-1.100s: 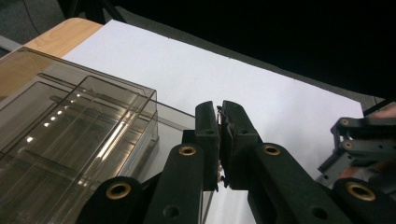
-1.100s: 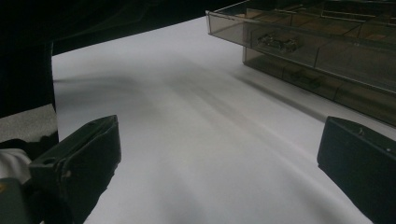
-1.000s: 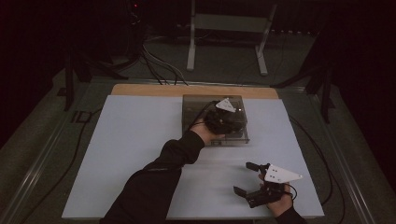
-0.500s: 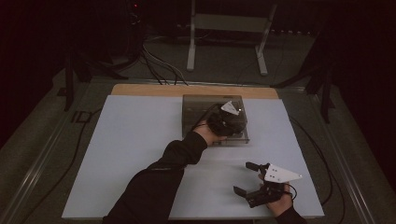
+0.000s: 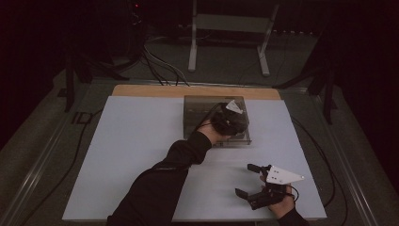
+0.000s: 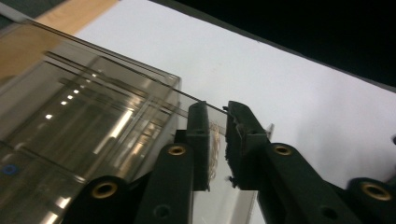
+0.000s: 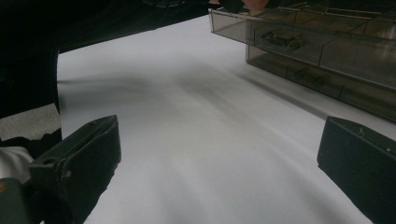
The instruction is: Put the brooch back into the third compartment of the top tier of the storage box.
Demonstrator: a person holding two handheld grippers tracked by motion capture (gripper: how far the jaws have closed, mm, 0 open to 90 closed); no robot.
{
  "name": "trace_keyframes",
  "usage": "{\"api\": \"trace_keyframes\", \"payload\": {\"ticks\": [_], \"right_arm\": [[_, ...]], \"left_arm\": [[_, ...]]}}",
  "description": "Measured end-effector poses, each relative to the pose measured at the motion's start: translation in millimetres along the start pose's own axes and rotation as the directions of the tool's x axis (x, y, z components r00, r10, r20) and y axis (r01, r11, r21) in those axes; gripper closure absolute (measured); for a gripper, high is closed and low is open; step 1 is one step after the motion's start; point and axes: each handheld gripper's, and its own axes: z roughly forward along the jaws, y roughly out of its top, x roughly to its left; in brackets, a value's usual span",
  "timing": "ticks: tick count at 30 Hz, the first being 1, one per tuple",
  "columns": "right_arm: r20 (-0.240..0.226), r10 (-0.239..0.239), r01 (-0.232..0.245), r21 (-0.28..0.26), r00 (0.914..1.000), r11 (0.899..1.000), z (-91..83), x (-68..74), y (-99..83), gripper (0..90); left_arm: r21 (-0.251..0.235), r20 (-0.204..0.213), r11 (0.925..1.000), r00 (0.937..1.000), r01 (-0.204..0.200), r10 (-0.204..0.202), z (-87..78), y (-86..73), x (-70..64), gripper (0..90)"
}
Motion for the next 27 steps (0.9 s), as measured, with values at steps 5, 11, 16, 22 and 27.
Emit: {"api": "trace_keyframes", "payload": {"ticks": [5, 11, 16, 22, 27], "right_arm": [[0.000, 0.002, -0.002, -0.001, 1.0000, 1.000, -0.1, -0.4, 0.0, 0.0], [0.001, -0.001, 0.001, 0.000, 1.0000, 1.000, 0.1, 0.3, 0.3, 0.0], [0.003, -0.003, 0.003, 0.002, 1.0000, 1.000, 0.8, 0.8, 0.5, 0.0], [0.004, -0.003, 0.003, 0.006, 1.0000, 1.000, 1.6, 1.0, 0.3, 0.0], [0.006, -0.007, 0.007, 0.010, 1.0000, 1.000, 1.8, 1.6, 0.3, 0.0]], "left_arm": [[-0.036, 0.000, 0.9993, 1.0000, 0.010, -0.010, -6.8, 0.3, -1.1, 55.2], [-0.041, 0.004, 0.9991, 1.0000, 0.007, -0.007, -15.6, -0.1, -3.8, 43.1], [-0.047, -0.001, 0.9986, 0.9998, 0.022, -0.022, -23.6, -1.0, -3.7, 33.5], [-0.031, 0.013, 0.9991, 0.9995, 0.031, -0.030, -31.2, -1.5, -4.3, 20.5], [-0.041, 0.023, 0.9984, 0.9990, 0.039, -0.038, -38.2, -2.3, -5.2, 16.3]]}}
